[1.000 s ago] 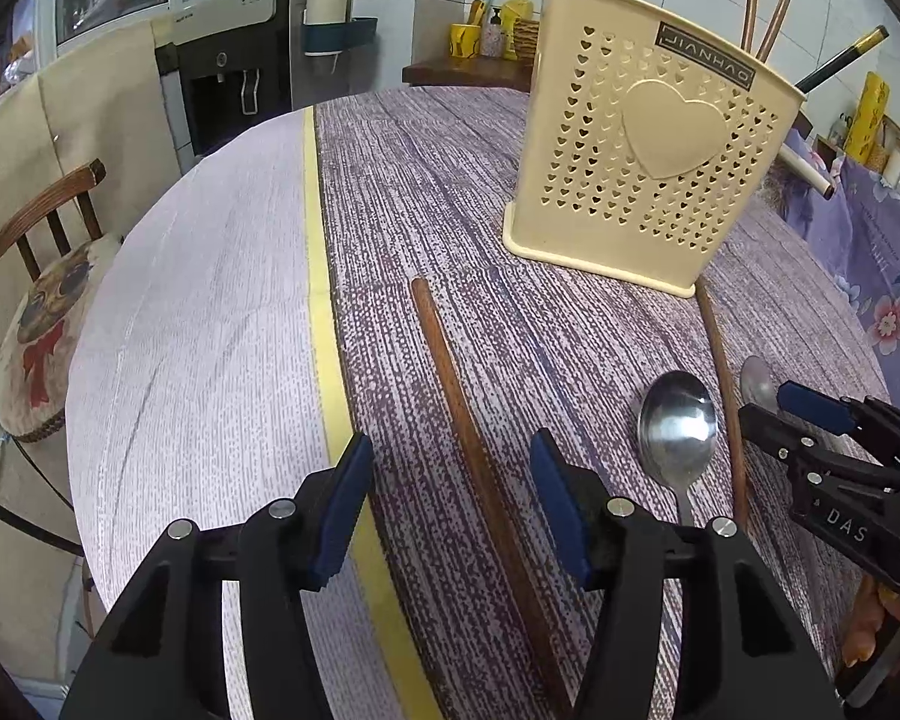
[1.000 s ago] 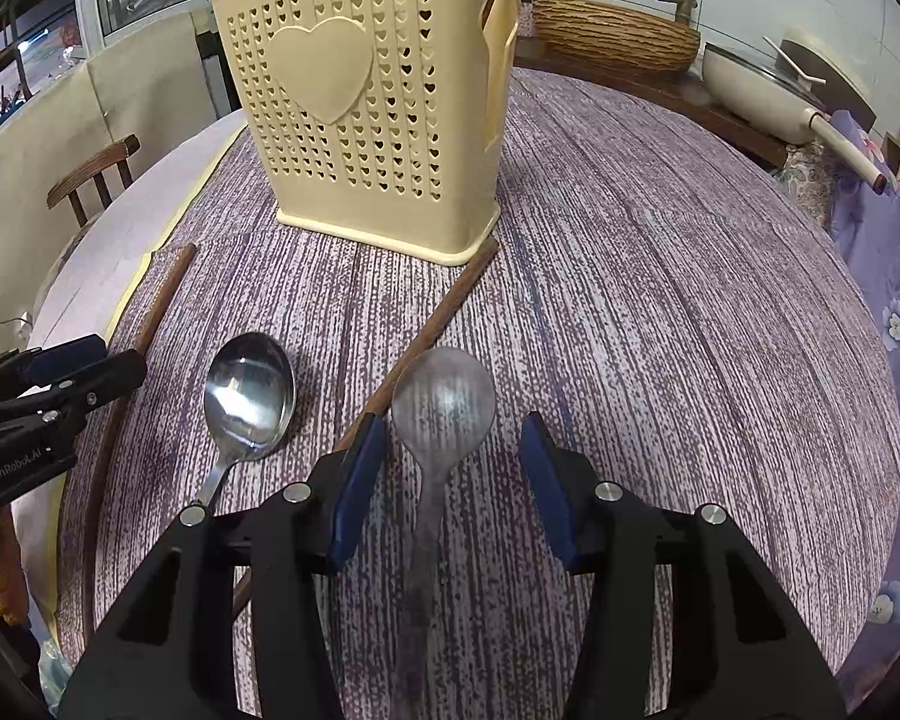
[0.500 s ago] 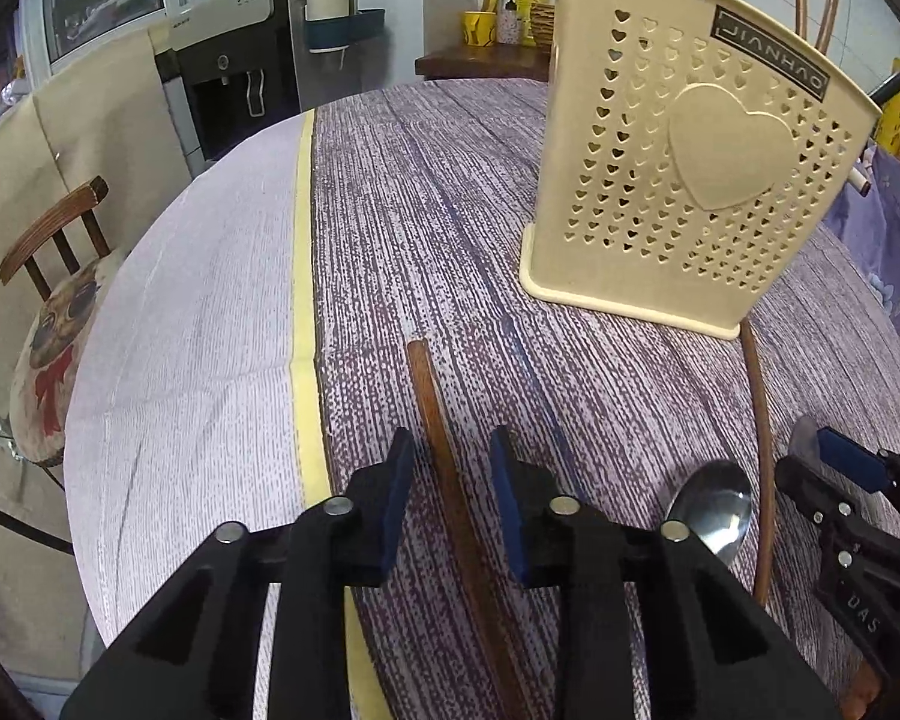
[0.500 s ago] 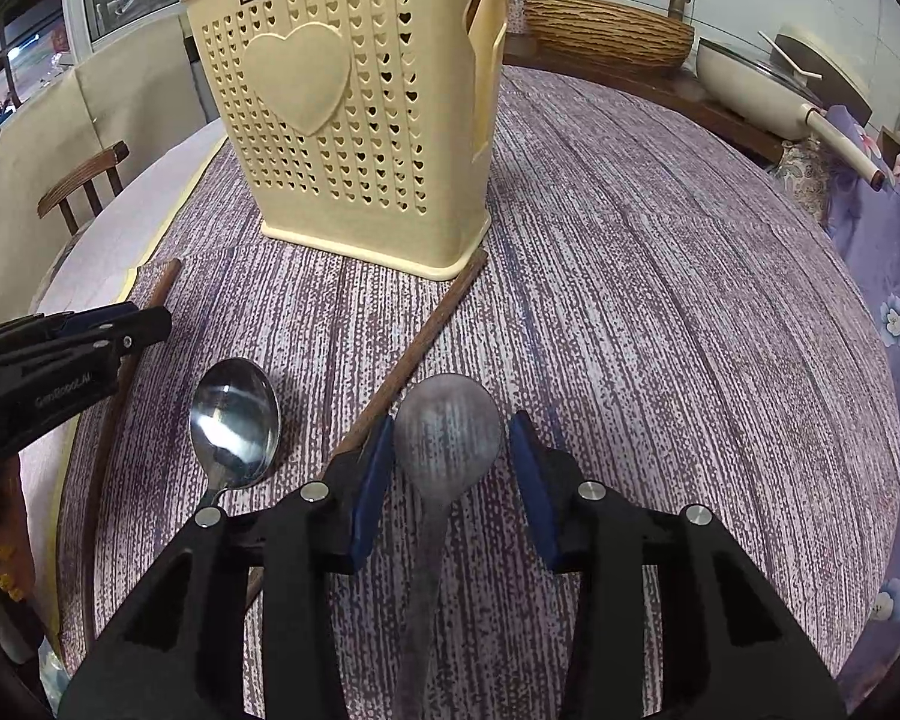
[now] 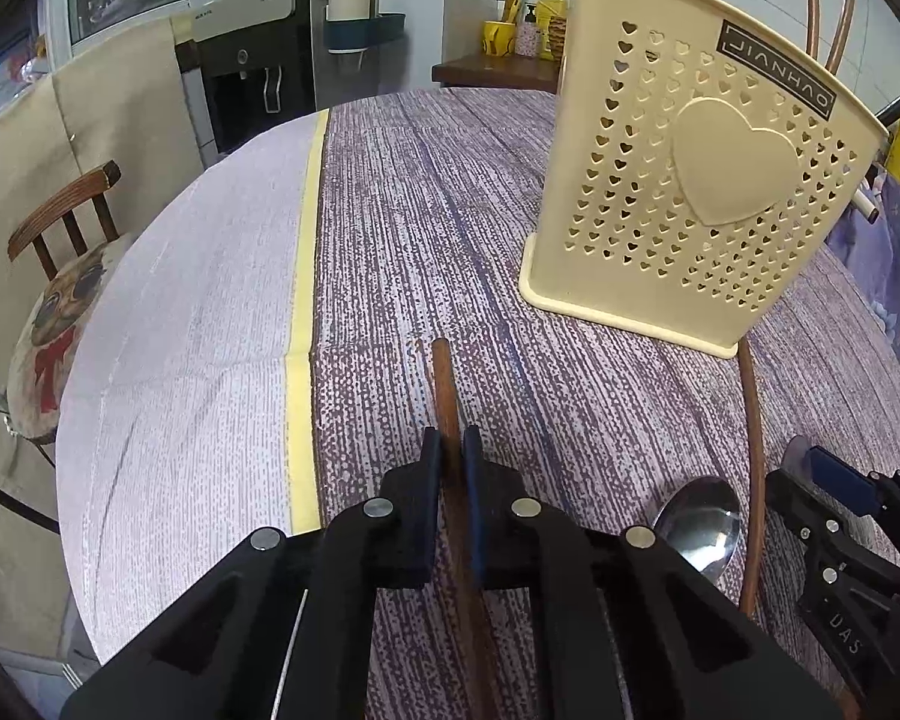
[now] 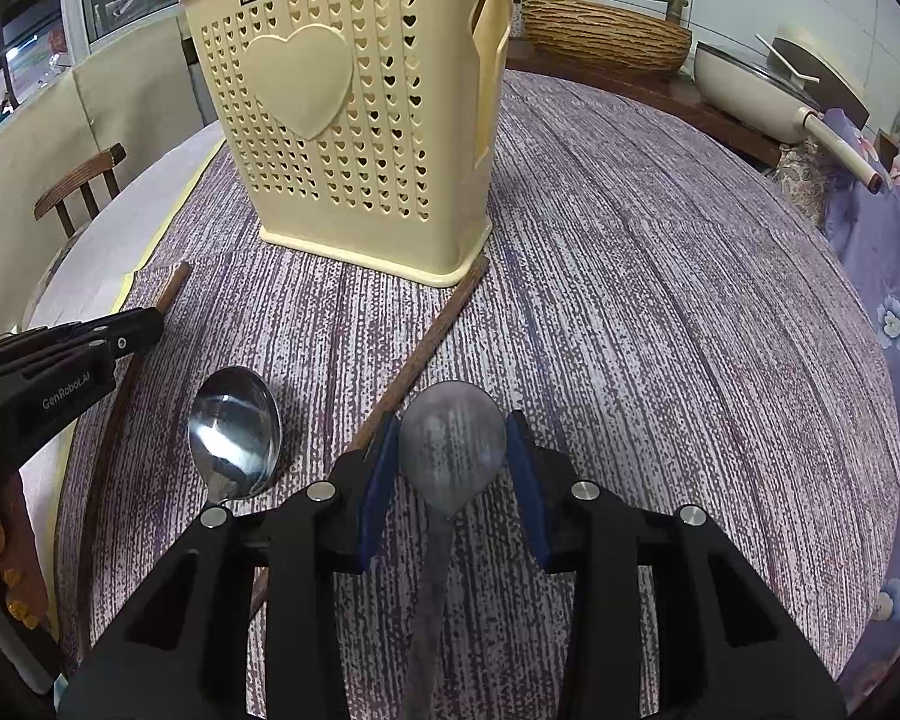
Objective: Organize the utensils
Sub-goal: 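Grasp a brown chopstick with the left gripper while the right gripper grasps a clear plastic spoon, then lift the chopstick and clear spoon and carry them above the cream holder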
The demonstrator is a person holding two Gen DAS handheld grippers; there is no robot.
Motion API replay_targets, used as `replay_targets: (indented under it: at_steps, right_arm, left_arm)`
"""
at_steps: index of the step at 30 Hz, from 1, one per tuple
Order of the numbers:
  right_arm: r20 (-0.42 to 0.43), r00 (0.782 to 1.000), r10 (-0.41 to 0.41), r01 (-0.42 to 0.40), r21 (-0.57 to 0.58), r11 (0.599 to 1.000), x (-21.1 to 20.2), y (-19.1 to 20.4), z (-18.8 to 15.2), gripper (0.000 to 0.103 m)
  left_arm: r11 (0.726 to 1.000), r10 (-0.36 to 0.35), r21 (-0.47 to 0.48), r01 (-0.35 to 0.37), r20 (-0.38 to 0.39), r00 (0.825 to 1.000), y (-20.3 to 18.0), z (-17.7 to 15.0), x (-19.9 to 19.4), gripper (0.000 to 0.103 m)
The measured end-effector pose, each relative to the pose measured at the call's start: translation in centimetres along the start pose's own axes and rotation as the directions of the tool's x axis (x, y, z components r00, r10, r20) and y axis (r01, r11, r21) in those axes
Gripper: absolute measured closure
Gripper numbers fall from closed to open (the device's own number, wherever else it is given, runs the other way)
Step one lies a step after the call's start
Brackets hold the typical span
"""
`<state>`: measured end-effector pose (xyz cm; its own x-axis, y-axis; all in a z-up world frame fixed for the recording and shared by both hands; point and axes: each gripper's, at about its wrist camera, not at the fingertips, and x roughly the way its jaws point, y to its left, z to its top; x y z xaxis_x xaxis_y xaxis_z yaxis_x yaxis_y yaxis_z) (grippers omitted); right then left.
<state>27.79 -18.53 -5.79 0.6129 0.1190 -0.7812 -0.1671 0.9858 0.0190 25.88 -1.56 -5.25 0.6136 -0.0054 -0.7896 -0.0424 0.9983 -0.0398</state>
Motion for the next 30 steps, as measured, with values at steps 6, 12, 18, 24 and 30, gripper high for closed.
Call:
replay_targets:
  at_steps: [6,12,18,24,30]
  right_arm:
    - [0.031,0.999,0.039,-0.040,0.038,0.998,-0.5,-1.0,0.1,0.066]
    - [0.080,0.994,0.072,-0.077,0.056,0.995,-2.2,-1.7,0.4,0.066]
    - [0.125,0.982,0.142,-0.154,0.092,0.984,-4.9,-2.6,0.8,0.066]
    - [0.184,0.968,0.170,-0.190,0.098,0.977,-7.9,-3.4,1.3,0.066]
    - [0.216,0.961,0.174,-0.193,0.071,0.979,-10.1,-3.1,1.5,0.066]
  left_arm:
    - [0.999,-0.042,-0.014,0.042,0.003,0.999,0.2,0.4,-0.1,0.095]
    - [0.995,-0.093,-0.013,0.094,0.055,0.994,0.0,0.9,-1.7,0.095]
    - [0.990,-0.136,-0.005,0.137,0.129,0.982,0.1,1.7,-4.8,0.095]
    - [0.986,-0.165,0.009,0.167,0.207,0.964,0.7,2.4,-8.0,0.095]
    - [0.980,-0.195,0.027,0.195,0.284,0.939,0.9,2.9,-10.9,0.095]
